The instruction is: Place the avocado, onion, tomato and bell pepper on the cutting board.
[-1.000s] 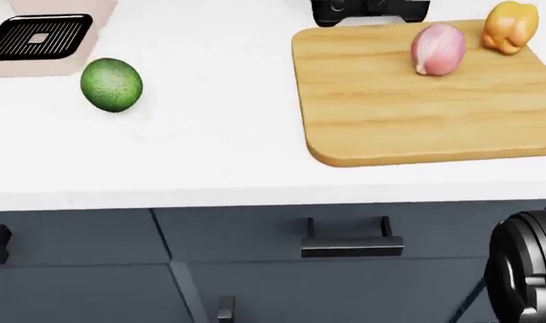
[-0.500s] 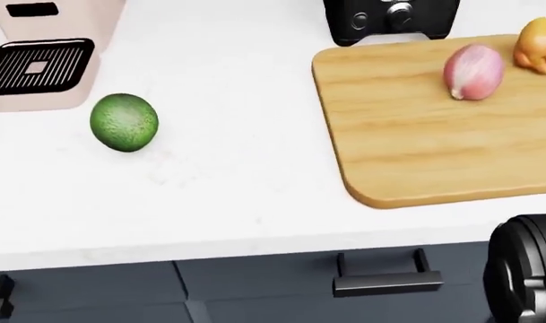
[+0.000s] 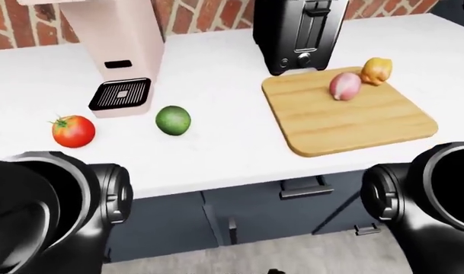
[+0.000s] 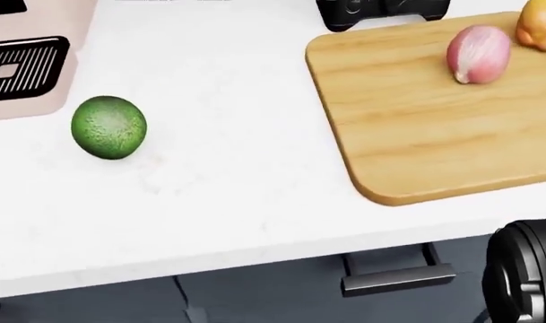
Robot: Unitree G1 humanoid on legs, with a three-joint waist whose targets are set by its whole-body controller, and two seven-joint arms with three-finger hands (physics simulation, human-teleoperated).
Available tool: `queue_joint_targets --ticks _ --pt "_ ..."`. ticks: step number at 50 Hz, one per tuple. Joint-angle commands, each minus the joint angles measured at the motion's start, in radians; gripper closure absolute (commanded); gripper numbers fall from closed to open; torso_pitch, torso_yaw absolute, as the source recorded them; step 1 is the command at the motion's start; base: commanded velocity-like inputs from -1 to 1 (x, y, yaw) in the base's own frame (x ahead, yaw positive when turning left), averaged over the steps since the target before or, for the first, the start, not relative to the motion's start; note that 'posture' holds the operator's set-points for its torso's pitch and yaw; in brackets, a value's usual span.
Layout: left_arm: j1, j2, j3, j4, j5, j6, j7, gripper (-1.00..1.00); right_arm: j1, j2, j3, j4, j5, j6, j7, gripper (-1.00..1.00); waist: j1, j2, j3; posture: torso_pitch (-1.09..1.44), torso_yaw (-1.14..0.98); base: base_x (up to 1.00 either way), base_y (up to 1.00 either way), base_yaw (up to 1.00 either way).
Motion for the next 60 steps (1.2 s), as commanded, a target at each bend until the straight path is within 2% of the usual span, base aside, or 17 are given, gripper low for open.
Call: queue_joint_targets --ticks 1,10,11,12,15,17,20,27,28,31,36,39,49,52,53,55,60 --pt "-0.026 0.014 0.013 0.012 -0.001 -0.005 0.008 -1.0 -0.032 -0.005 0.005 0.006 -0.001 -0.011 -0.013 -1.0 0.014 -0.038 -0.038 0.0 0.0 -0.54 0.16 0.0" --pt "-0.024 0.019 0.016 0.016 -0.008 -0.008 0.013 -1.0 -0.037 -0.009 0.004 0.001 0.0 -0.014 -0.013 -1.0 0.053 -0.029 -0.053 0.0 0.0 -0.48 0.17 0.0" --pt "-0.02 0.018 0.014 0.013 -0.008 -0.008 0.015 -1.0 -0.041 -0.008 0.005 -0.002 0.002 -0.015 -0.018 -1.0 0.042 0.002 0.009 0.0 0.0 0.0 0.0 0.0" --pt "-0.017 0.017 0.014 0.012 -0.008 -0.007 0.014 -1.0 -0.039 -0.013 0.003 0.007 -0.012 -0.016 -0.024 -1.0 0.027 0.015 0.033 0.0 0.0 0.0 0.0 0.0" --pt "-0.018 0.015 0.011 0.014 -0.008 -0.008 0.015 -1.0 -0.047 -0.015 0.005 0.006 -0.011 -0.024 -0.02 -1.0 -0.005 0.093 0.034 0.0 0.0 0.0 0.0 0.0" --pt "-0.016 0.013 0.01 0.013 -0.007 -0.008 0.013 -1.0 -0.043 -0.014 0.003 0.011 -0.016 -0.023 -0.016 -1.0 0.002 0.063 0.033 0.0 0.0 0.0 0.0 0.0" --pt "-0.013 0.011 0.01 0.01 -0.006 -0.009 0.011 -1.0 -0.039 -0.012 0.003 0.015 -0.025 -0.024 -0.014 -1.0 0.014 0.052 -0.013 0.0 0.0 0.0 0.13 0.0" --pt "-0.011 0.003 0.007 0.004 0.001 -0.01 0.006 -1.0 -0.019 -0.007 0.0 0.022 -0.038 -0.019 -0.004 -1.0 0.029 -0.043 0.003 0.0 0.0 0.04 0.3 0.0" --pt "-0.007 0.003 0.007 0.002 0.001 -0.01 0.004 -1.0 -0.02 -0.007 0.001 0.022 -0.04 -0.02 -0.002 -1.0 0.026 -0.016 -0.004 0.0 0.0 0.12 0.32 0.0" --pt "-0.006 0.002 0.008 0.0 0.003 -0.013 0.004 -1.0 -0.017 -0.004 0.002 0.022 -0.041 -0.024 -0.004 -1.0 0.038 -0.028 -0.014 0.0 0.0 0.13 0.31 0.0" --pt "0.0 0.002 0.01 -0.001 0.001 -0.017 0.004 -1.0 -0.012 -0.001 0.002 0.024 -0.041 -0.028 -0.008 -1.0 0.041 0.013 0.0 0.0 0.0 0.13 0.32 0.0" --pt "-0.001 0.004 0.012 0.001 -0.002 -0.018 0.005 -1.0 -0.008 0.002 0.004 0.025 -0.043 -0.031 -0.011 -1.0 0.029 0.103 -0.023 0.0 0.0 0.13 0.31 0.0" --pt "-0.001 0.005 0.01 0.003 -0.003 -0.019 0.007 -1.0 -0.012 -0.001 0.001 0.026 -0.044 -0.035 -0.013 -1.0 0.025 0.016 -0.002 0.0 0.0 0.13 0.33 0.0" --pt "-0.004 0.003 0.008 0.005 -0.001 -0.02 0.008 -1.0 -0.012 0.0 0.0 0.026 -0.044 -0.034 -0.014 -1.0 0.035 -0.05 -0.021 0.0 0.0 0.13 0.33 0.0" --pt "-0.006 0.003 0.007 0.006 -0.001 -0.019 0.007 -1.0 -0.011 0.0 0.0 0.026 -0.044 -0.034 -0.015 -1.0 0.028 -0.011 -0.015 0.0 0.0 0.13 0.31 0.0" --pt "-0.006 0.001 0.006 0.006 0.0 -0.02 0.007 -1.0 -0.01 0.0 0.0 0.026 -0.043 -0.034 -0.015 -1.0 0.038 -0.039 -0.021 0.0 0.0 0.13 0.32 0.0" --pt "-0.01 -0.004 0.002 0.006 0.006 -0.021 0.002 -1.0 -0.009 -0.001 -0.001 0.026 -0.044 -0.034 -0.015 -1.0 0.051 -0.015 -0.008 0.0 0.0 0.13 0.33 0.0"
